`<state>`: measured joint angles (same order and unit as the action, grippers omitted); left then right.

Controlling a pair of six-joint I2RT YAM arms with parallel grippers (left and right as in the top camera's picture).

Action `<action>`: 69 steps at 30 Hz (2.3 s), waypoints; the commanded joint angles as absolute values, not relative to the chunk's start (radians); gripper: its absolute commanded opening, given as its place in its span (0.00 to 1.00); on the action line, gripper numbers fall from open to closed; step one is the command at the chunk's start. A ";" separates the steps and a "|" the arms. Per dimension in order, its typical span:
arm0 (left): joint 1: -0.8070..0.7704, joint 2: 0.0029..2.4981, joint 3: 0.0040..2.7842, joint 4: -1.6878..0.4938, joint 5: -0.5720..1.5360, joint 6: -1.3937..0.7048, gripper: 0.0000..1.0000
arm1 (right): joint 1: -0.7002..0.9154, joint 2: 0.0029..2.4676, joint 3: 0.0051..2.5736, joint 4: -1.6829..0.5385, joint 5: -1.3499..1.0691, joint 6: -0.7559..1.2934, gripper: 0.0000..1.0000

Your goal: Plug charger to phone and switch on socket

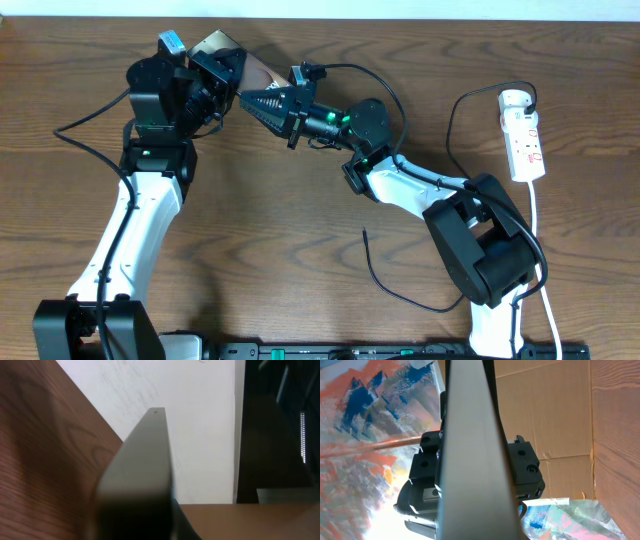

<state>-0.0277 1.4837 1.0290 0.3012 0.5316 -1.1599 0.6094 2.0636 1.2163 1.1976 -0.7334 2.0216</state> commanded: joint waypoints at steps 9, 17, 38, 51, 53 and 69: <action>-0.025 1.477 1.045 0.336 0.742 -1.141 0.07 | 0.601 2.048 1.230 1.166 -0.755 1.942 0.01; -0.025 1.477 1.045 0.336 0.775 -1.142 0.07 | 0.601 2.048 1.230 1.166 -0.762 1.935 0.01; -0.025 1.477 1.045 0.336 0.820 -1.142 0.07 | 0.590 2.048 1.230 1.165 -0.770 1.916 0.01; -0.023 1.477 1.045 0.336 0.820 -1.141 0.07 | 0.589 2.048 1.230 1.159 -0.770 1.913 0.17; -0.022 1.477 1.045 0.336 0.820 -1.141 0.07 | 0.589 2.048 1.230 1.159 -0.771 1.913 0.23; -0.009 1.477 1.045 0.335 0.822 -1.141 0.07 | 0.589 2.048 1.230 1.159 -0.771 1.913 0.94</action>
<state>0.0059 1.4860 1.0290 0.3344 0.7124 -1.1549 0.5861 2.0533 1.2160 1.1500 -0.7887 1.9289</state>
